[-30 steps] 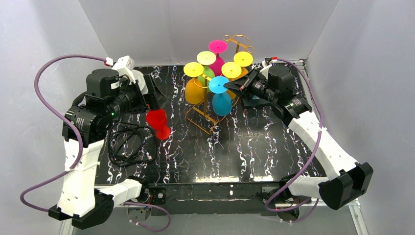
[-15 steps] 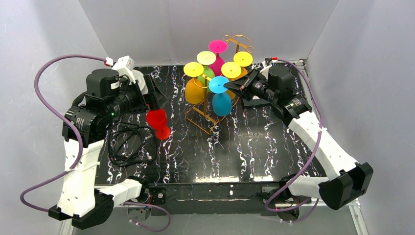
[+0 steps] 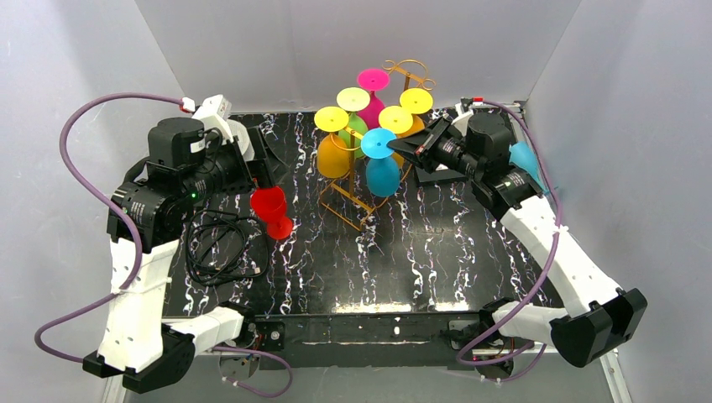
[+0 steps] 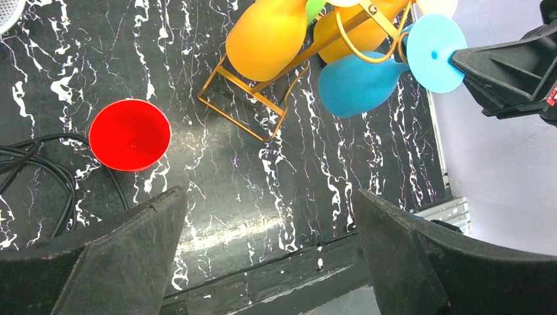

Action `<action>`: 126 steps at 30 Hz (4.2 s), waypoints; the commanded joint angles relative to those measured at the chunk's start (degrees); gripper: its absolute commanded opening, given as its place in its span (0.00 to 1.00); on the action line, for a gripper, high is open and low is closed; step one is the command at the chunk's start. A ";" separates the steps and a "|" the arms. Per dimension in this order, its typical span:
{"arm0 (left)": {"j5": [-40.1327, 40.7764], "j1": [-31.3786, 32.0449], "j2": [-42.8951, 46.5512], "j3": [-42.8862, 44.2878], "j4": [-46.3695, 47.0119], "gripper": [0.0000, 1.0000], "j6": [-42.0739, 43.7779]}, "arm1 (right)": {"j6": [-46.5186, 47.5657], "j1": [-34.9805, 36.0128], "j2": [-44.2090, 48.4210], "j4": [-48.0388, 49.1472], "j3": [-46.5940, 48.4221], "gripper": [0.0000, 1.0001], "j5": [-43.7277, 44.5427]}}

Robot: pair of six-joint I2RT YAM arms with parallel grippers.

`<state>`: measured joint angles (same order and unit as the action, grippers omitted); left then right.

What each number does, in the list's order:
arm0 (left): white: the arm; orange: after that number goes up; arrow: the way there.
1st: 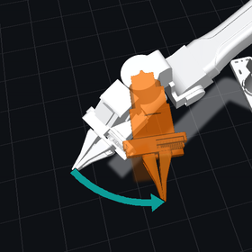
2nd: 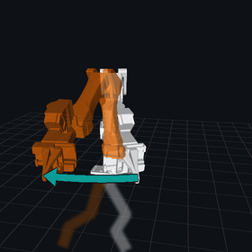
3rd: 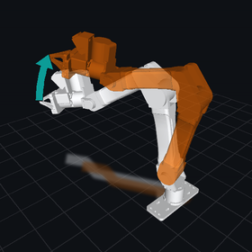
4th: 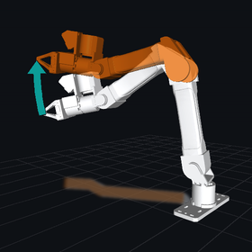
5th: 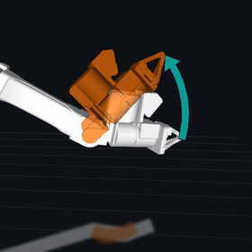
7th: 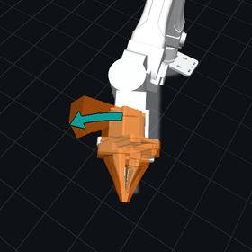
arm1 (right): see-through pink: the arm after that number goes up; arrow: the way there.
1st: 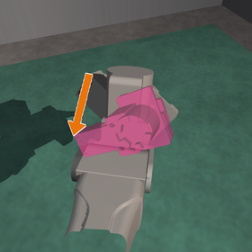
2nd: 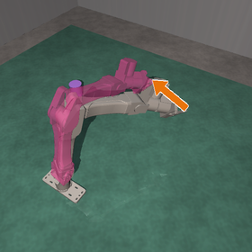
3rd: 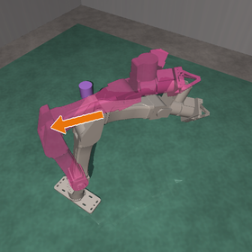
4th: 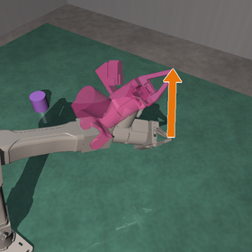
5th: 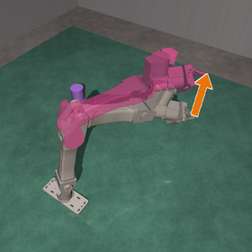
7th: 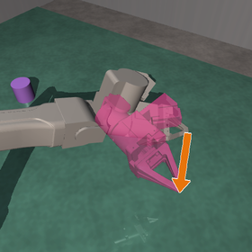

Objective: Take the wine glass off the wine glass rack

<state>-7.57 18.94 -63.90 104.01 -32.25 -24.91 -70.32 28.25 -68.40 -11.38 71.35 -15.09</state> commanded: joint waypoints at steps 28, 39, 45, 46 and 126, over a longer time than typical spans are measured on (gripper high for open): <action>-20.52 0.31 0.85 -2.14 9.09 0.98 4.37 | -5.35 0.14 5.13 -6.43 6.69 0.01 -4.16; -29.84 0.54 -1.11 -2.94 15.71 0.98 6.89 | -9.25 -0.37 7.38 -8.28 7.75 0.01 -5.18; -29.35 4.34 -2.47 -3.67 18.36 0.98 6.46 | -11.53 -0.54 7.55 -8.36 9.56 0.01 -5.95; -28.80 5.47 -2.67 -3.78 18.77 0.98 6.95 | -11.93 -0.57 7.54 -8.59 9.89 0.01 -6.08; 5.98 38.88 -12.89 0.15 38.15 0.00 19.79 | -24.80 -3.68 11.71 -2.49 3.72 0.28 -21.21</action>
<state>-4.69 56.38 -79.55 103.55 2.09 -4.45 -96.97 24.38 -57.45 -16.91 76.18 -33.34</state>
